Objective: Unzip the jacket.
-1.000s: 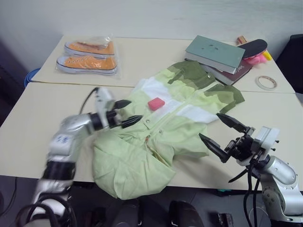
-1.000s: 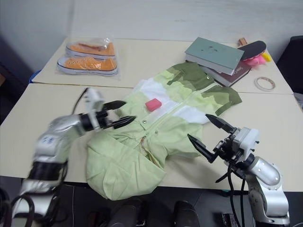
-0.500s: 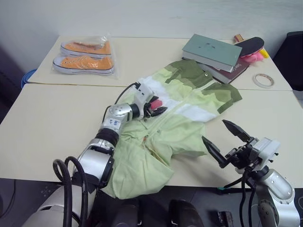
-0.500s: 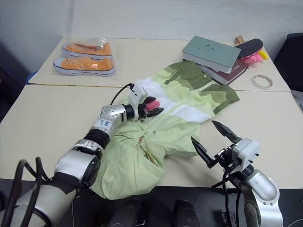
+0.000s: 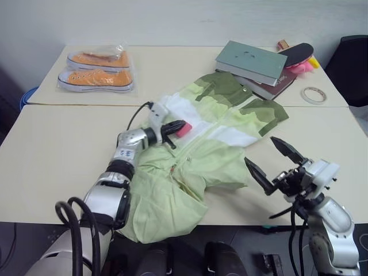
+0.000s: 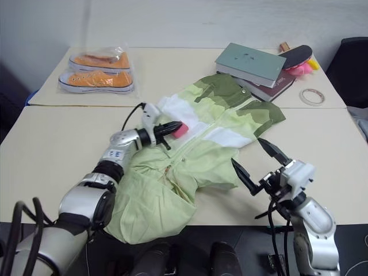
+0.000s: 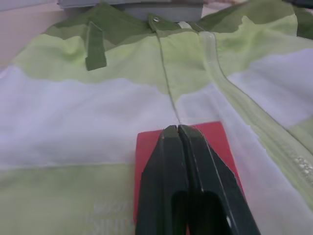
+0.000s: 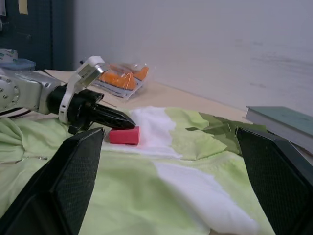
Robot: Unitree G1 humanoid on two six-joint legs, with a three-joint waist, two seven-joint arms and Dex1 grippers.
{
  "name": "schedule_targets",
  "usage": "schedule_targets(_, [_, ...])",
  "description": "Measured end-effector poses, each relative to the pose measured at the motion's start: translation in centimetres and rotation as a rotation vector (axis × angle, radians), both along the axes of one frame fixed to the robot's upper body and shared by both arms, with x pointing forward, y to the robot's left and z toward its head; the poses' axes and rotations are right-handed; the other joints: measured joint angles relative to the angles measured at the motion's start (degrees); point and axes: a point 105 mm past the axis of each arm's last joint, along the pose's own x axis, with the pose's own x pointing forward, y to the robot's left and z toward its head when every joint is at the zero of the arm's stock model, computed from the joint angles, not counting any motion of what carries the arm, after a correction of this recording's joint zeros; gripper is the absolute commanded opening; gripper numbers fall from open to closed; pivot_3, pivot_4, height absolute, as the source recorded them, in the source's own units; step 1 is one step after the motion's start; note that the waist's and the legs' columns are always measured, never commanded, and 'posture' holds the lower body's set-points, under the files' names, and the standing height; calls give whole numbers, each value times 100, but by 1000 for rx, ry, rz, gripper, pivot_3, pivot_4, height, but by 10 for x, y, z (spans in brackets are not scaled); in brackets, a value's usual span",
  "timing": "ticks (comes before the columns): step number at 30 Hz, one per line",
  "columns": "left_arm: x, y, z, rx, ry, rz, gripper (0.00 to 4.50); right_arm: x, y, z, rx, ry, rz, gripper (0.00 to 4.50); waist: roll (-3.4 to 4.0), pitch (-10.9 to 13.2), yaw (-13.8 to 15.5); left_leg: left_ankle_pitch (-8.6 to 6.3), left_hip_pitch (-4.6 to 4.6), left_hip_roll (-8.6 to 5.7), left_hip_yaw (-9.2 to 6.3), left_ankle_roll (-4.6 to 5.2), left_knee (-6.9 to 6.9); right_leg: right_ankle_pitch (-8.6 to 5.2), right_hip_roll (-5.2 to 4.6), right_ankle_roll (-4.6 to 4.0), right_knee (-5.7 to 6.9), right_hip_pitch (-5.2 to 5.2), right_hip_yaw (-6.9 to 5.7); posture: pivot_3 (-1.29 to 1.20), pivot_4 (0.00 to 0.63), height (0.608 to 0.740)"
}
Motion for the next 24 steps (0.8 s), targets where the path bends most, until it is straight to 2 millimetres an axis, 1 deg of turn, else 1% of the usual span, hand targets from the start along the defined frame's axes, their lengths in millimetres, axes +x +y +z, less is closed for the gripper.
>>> schedule_targets(2, [-4, 7, 7, -58, -14, -16, 21, 2, 3, -3, -1, 11, 19, 4500, 0, 0, 31, 0, -7, -1, -2, 0, 2, 0, -1, 0, 1, -4, -3, 0, 150, 740])
schedule_targets(5, [-13, 15, 19, -62, -64, -85, 634, 3, 7, -3, -3, 14, 40, 4500, 0, 0, 68, -1, -11, -6, -2, 3, 10, 0, -4, 0, 1, -3, -1, 0, 150, 740])
schedule_targets(7, [-21, 18, 22, -28, -89, -133, 1234, 4, 7, -2, 0, 11, 45, 4500, 0, 0, 66, -1, -10, -6, -2, 3, 10, 0, -3, 0, 1, -2, 0, 0, 150, 740])
schedule_targets(9, [-29, 16, 23, 45, -133, -183, 1948, 4, 7, -2, -9, 18, 49, 4500, 0, 0, 67, -1, -10, -5, -2, 3, 10, 0, -3, 0, 2, -2, 0, 0, 150, 740])
schedule_targets(11, [-34, 12, 24, 68, -154, -212, 2614, 3, 6, -2, -14, 22, 48, 4500, 0, 0, 72, -1, -11, -5, -2, 3, 12, 0, -3, 0, 2, -2, 0, 0, 150, 740])
schedule_targets(12, [-34, 11, 24, 75, -154, -218, 2883, 2, 6, -1, -12, 22, 46, 4500, 0, 0, 74, -1, -10, -5, -3, 3, 12, 0, -3, 0, 3, -2, 0, 0, 150, 740])
schedule_targets(13, [-34, 10, 24, 87, -167, -216, 3292, 0, 6, -1, -12, 22, 44, 4500, 0, 0, 73, -1, -10, -5, -3, 3, 11, 0, -3, 0, 3, -2, 0, 0, 150, 740])
schedule_targets(16, [-32, 1, 24, 95, -215, -189, 4243, -4, 4, -7, -24, 45, 31, 4500, -1, -1, 80, -1, -11, -6, -2, 3, 13, 0, -4, 0, 4, -1, 0, 0, 150, 740])
schedule_targets(19, [-26, -6, 19, 98, -185, -170, 4243, -5, 3, -4, -18, 33, 13, 4500, -1, -1, 73, -1, -11, -5, -1, 3, 14, 0, -3, 0, 5, -2, 1, 0, 150, 740])
schedule_targets(22, [-19, -17, 9, 153, -116, -181, 4243, -8, 5, 1, -22, 15, 1, 4500, -2, -1, 74, -1, -10, -5, 1, 3, 13, 0, -1, 0, 7, -2, 1, 0, 150, 740])
schedule_targets(24, [-13, -22, 1, 184, -75, -157, 4243, -9, 6, 2, -24, 11, -8, 4500, -3, -2, 78, -1, -10, -6, 2, 3, 13, 0, -1, 0, 7, -3, 2, 0, 150, 740])
